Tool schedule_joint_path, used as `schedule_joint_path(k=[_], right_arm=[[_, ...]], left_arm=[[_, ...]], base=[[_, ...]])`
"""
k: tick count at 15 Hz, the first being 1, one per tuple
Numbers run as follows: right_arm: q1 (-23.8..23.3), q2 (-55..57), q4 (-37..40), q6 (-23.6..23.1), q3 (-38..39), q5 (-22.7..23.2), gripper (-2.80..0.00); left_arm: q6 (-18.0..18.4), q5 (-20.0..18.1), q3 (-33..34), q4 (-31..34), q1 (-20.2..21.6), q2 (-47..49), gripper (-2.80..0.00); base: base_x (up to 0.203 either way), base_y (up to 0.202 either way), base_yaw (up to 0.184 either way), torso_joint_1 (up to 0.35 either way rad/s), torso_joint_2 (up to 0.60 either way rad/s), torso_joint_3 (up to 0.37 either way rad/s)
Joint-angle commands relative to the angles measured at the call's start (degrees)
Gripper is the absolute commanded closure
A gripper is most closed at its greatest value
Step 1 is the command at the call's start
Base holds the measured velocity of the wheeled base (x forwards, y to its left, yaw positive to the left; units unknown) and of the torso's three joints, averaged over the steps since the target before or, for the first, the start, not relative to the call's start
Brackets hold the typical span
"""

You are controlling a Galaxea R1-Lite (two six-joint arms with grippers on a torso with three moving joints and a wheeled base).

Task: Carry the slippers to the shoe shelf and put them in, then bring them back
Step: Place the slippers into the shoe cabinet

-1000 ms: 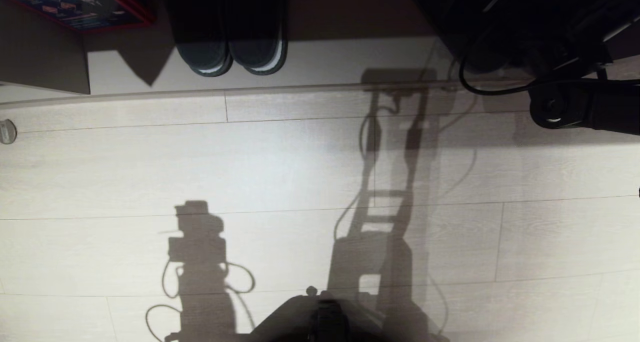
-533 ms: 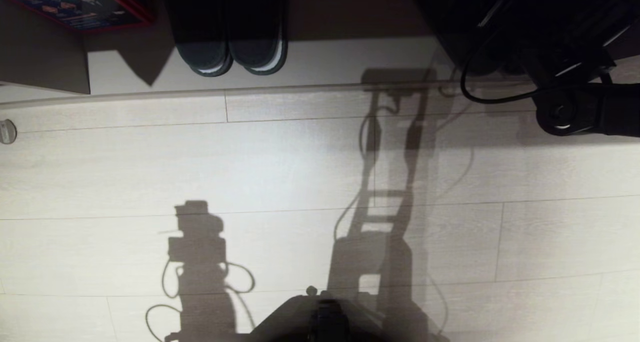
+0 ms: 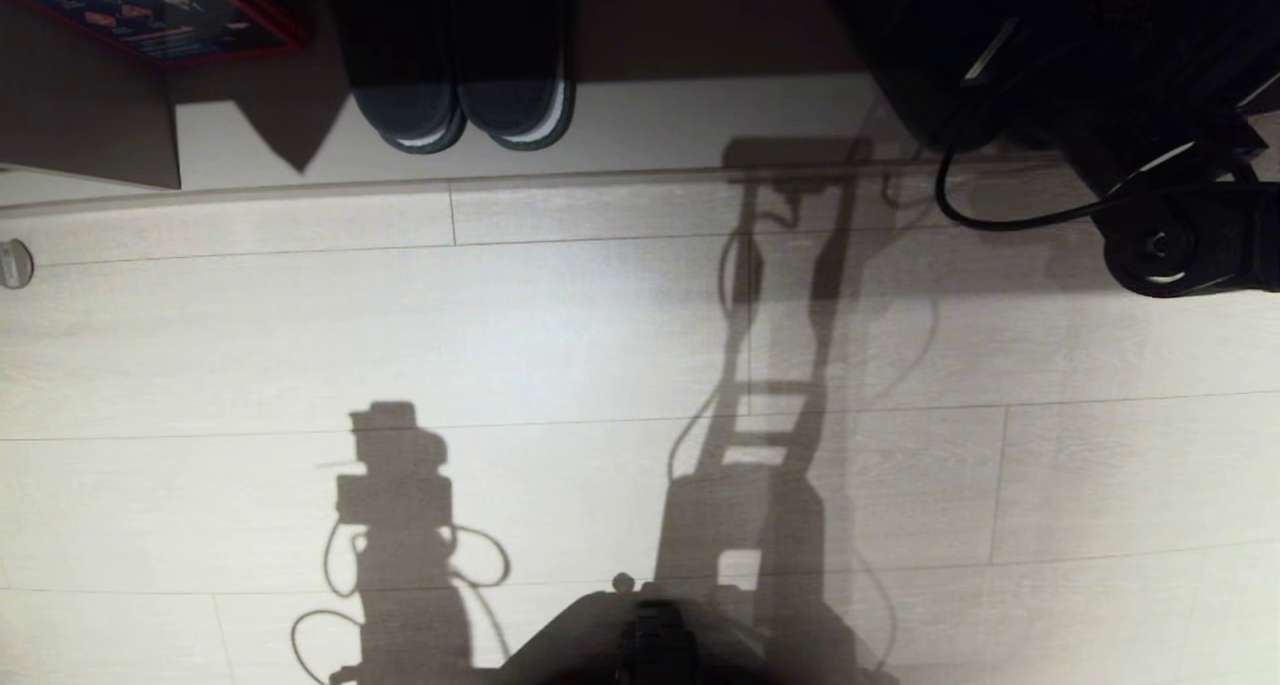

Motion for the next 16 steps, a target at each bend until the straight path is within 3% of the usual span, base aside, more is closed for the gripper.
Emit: schedule_joint_path(k=[1,7,16], right_arm=[[0.5,-1.4,-0.5,0.0,1.8,-0.2,-2.80],[2.6,-3.5,-0.5,-0.8,8.0,-1.4,-2.80],[3.1,-4.1,-0.3,-2.3,8.4,-2.3,-2.80]], left_arm=[[0.0,0.0,0.1,0.0,0.0,-0.1,0.00],[0.0,0.0,0.1,0.0,0.0,-0.1,0.00],[-0.1,0.1,0.1,0.0,0.0,-0.1,0.00]], base=[[0.000,0.000,0.000,0.000,0.00,0.000],[0.000,0.000,0.000,0.000,0.00,0.000],[0.000,0.000,0.000,0.000,0.00,0.000]])
